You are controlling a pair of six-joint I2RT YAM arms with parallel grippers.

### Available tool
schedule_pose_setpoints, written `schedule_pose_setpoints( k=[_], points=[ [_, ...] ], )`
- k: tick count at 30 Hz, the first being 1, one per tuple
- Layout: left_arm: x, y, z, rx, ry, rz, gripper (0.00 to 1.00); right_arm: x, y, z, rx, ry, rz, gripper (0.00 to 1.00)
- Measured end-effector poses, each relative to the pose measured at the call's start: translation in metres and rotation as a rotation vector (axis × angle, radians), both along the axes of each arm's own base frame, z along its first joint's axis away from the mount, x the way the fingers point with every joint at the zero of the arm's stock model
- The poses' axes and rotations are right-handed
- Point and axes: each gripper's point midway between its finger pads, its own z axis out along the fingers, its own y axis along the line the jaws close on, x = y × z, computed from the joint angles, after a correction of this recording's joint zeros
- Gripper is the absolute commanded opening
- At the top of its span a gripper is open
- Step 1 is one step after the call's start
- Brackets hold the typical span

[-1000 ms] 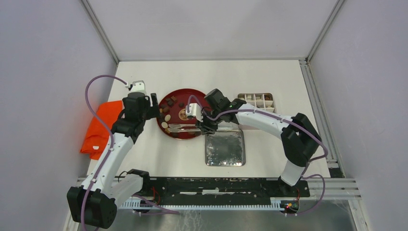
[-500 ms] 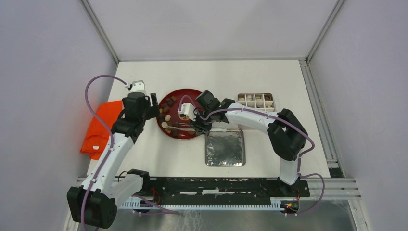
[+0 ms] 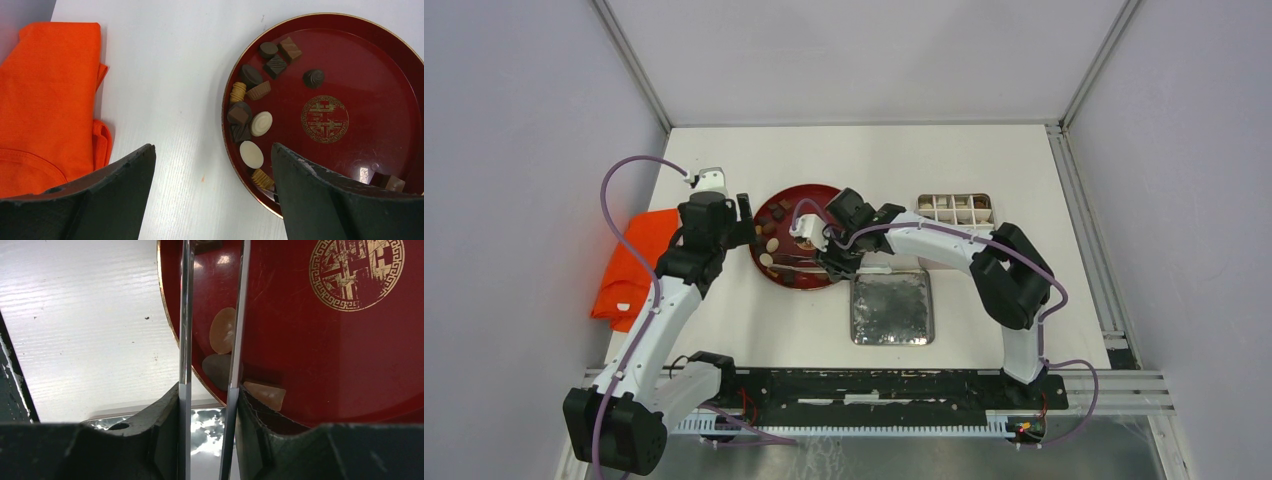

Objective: Pack the chocolate
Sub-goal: Pick up the fake chocolate from the plate.

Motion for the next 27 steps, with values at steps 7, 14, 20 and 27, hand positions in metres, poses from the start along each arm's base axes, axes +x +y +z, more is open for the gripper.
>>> schedule_pose_setpoints(
  k=[7, 14, 20, 27],
  points=[
    [0.000, 0.000, 0.000, 0.000, 0.000, 0.000, 0.91, -0.007, 0.002, -0.002, -0.007, 0.011, 0.014, 0.43],
    [0.000, 0.000, 0.000, 0.000, 0.000, 0.000, 0.91, -0.006, 0.006, -0.009, -0.020, 0.022, 0.011, 0.42],
    [0.000, 0.000, 0.000, 0.000, 0.000, 0.000, 0.91, -0.004, 0.007, -0.012, -0.028, 0.027, 0.001, 0.31],
    [0.000, 0.000, 0.000, 0.000, 0.000, 0.000, 0.91, -0.003, 0.007, -0.013, -0.030, 0.027, 0.001, 0.04]
  ],
)
